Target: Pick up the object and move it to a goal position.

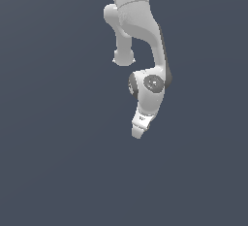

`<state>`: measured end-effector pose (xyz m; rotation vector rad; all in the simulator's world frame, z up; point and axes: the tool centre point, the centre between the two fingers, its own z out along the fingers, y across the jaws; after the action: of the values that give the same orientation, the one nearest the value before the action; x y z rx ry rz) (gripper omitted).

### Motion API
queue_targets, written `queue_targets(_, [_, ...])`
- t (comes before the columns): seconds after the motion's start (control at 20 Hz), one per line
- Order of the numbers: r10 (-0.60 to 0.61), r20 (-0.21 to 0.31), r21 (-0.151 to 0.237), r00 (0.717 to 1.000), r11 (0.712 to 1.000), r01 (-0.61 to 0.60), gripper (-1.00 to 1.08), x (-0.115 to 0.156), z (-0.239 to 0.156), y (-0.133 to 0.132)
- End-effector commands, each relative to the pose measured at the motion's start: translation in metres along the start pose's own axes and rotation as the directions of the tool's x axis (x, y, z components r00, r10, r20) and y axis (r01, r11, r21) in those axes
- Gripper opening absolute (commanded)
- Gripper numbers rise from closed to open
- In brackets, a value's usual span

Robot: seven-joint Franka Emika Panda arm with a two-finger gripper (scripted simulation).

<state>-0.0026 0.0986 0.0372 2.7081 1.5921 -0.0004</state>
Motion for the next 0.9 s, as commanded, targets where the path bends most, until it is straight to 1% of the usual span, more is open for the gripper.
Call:
queue_targets(0.0, [-0.001, 0.0, 0.0, 1.0, 1.0, 0.001, -1.0, 0.0, 0.001, 0.0])
queue_targets(0.5, [0.0, 0.0, -0.001, 1.0, 1.0, 0.0, -1.0, 0.001, -0.001, 0.001])
queue_targets(0.85, [0.0, -0.001, -0.001, 1.0, 1.0, 0.0, -1.0, 0.009, -0.023, 0.004])
